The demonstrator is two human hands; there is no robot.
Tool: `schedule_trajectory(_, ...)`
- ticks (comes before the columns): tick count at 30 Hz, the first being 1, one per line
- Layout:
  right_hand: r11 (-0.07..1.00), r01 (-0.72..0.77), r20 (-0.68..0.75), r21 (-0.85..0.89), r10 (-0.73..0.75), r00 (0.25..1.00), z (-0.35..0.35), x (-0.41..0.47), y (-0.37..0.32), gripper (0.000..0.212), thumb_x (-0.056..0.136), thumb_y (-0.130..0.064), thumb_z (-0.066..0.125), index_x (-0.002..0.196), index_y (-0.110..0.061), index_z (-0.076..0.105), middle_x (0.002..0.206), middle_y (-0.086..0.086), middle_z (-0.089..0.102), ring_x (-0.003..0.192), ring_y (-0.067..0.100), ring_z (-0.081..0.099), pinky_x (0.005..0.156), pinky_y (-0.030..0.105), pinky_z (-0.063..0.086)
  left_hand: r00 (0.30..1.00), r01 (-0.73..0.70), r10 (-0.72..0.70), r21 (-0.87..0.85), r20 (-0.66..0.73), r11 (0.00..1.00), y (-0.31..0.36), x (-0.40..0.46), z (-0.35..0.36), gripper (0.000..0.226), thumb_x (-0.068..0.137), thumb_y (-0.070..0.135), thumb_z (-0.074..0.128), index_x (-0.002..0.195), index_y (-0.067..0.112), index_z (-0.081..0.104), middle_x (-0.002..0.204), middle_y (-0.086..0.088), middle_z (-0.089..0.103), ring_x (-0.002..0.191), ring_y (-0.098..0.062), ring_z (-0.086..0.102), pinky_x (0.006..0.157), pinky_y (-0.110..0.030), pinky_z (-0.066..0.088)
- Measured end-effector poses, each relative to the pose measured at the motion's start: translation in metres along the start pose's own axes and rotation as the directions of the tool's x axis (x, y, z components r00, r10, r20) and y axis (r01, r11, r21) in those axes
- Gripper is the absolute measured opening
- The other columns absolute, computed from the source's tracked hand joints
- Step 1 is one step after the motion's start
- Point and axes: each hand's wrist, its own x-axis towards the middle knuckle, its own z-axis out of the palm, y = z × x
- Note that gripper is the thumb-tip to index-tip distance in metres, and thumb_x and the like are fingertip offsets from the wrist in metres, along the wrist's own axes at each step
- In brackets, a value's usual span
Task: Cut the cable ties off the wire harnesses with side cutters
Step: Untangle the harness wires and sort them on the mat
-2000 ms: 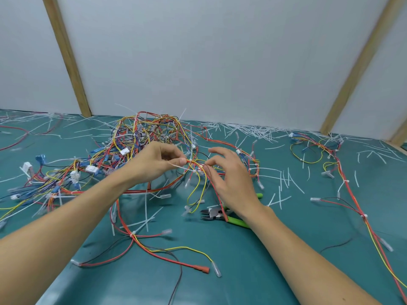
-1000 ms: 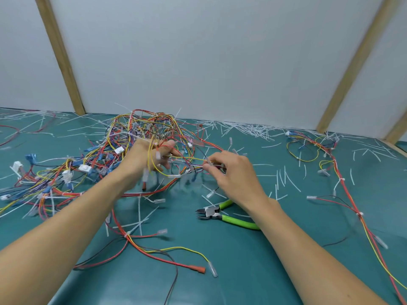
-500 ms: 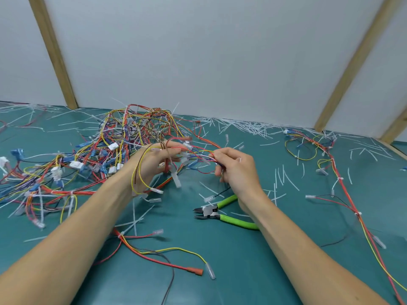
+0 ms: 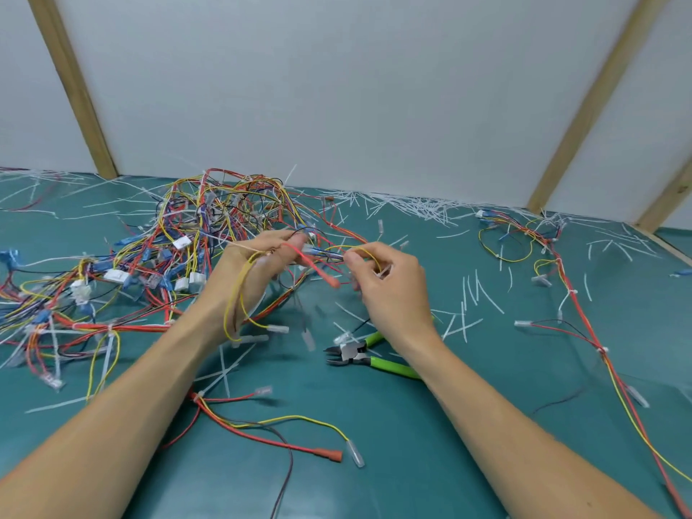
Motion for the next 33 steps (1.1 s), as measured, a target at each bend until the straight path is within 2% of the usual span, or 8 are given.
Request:
schedule_trajectory(3,0.996,-0.021,-0.089,0.085,0.028,0.996,-0.001,0.000,-0.003,0.014,0.098,-0.022,0.066,0.085,-0.021,0.070,0.066,-0.005,0.070,0.048,0.001,0.057,0.055,0.021,0.042,1.000,-0.024,0.025,0.107,-0.006,0.994,-0.001,0.002,0.009,0.029,0.089,0.018,0.072,0.062,0.026,0.075,0.081,0.009,0.072,0.078,0.006,0.064,0.082,-0.025,0.046)
schedule_trajectory(6,0.968,-0.081,-0.072,0.236,0.100,0.992,-0.005,0.006,-0.008,0.014,0.099,-0.015,0.066,0.086,-0.017,0.070,0.071,-0.006,0.070,0.055,-0.001,0.059,0.058,0.014,0.041,0.990,-0.138,0.132,0.267,0.041,0.954,-0.002,-0.007,0.018,0.030,0.084,0.006,0.077,0.059,0.021,0.071,0.091,0.004,0.063,0.088,0.003,0.061,0.085,-0.010,0.042)
schedule_trajectory(15,0.899,-0.350,0.413,0.263,0.223,0.883,-0.024,0.012,-0.009,0.026,0.101,-0.020,0.059,0.080,-0.020,0.075,0.077,-0.004,0.058,0.062,0.007,0.039,0.061,0.025,0.025,0.935,-0.255,0.333,0.427,-0.118,0.867,0.008,-0.016,0.023,0.005,0.089,0.010,0.074,0.088,0.005,0.073,0.104,-0.012,0.061,0.102,-0.019,0.059,0.093,-0.023,0.044)
schedule_trajectory(19,0.930,-0.313,0.595,0.193,0.143,0.791,-0.030,0.010,-0.012,0.028,0.097,-0.029,0.061,0.073,-0.023,0.072,0.072,-0.005,0.050,0.059,0.004,0.040,0.063,0.018,0.034,0.925,-0.354,0.375,0.477,0.055,0.804,0.008,-0.017,0.018,0.027,0.084,0.004,0.074,0.108,0.015,0.070,0.115,-0.006,0.057,0.113,-0.010,0.055,0.101,-0.016,0.038)
schedule_trajectory(23,0.904,-0.338,0.650,0.264,0.092,0.755,-0.037,0.010,-0.011,0.022,0.094,-0.034,0.064,0.078,-0.018,0.061,0.080,0.008,0.039,0.058,0.008,0.026,0.063,0.032,0.017,0.938,-0.345,0.289,0.447,0.190,0.826,0.008,-0.019,0.020,0.037,0.081,0.014,0.067,0.118,0.019,0.067,0.122,-0.004,0.056,0.117,-0.004,0.053,0.105,-0.013,0.034)
schedule_trajectory(28,0.854,-0.269,0.244,0.446,0.173,0.954,-0.028,0.013,-0.010,0.030,0.101,-0.027,0.063,0.075,-0.023,0.077,0.056,-0.009,0.053,0.049,0.004,0.043,0.055,0.021,0.040,0.971,-0.237,0.225,0.487,0.084,0.840,0.015,-0.020,0.019,0.013,0.079,0.022,0.062,0.088,0.021,0.072,0.100,-0.002,0.066,0.100,-0.020,0.062,0.096,-0.039,0.046)
schedule_trajectory(31,0.998,-0.057,-0.128,0.041,0.062,0.990,-0.018,0.012,-0.004,0.028,0.104,-0.020,0.059,0.078,-0.018,0.069,0.064,-0.003,0.062,0.059,0.017,0.055,0.058,0.037,0.048,0.956,-0.289,0.278,0.470,0.093,0.834,0.019,-0.025,0.024,0.023,0.067,0.010,0.059,0.082,0.021,0.073,0.091,0.002,0.068,0.094,-0.015,0.064,0.091,-0.034,0.048)
schedule_trajectory(33,0.984,0.056,0.086,-0.167,-0.042,0.995,-0.020,0.010,-0.002,0.026,0.103,-0.022,0.060,0.081,-0.010,0.066,0.063,0.002,0.059,0.060,0.019,0.053,0.060,0.036,0.044,0.955,-0.274,0.297,0.398,0.004,0.876,0.019,-0.024,0.019,0.026,0.070,0.008,0.059,0.091,0.014,0.074,0.088,0.005,0.069,0.088,-0.010,0.064,0.085,-0.031,0.051)
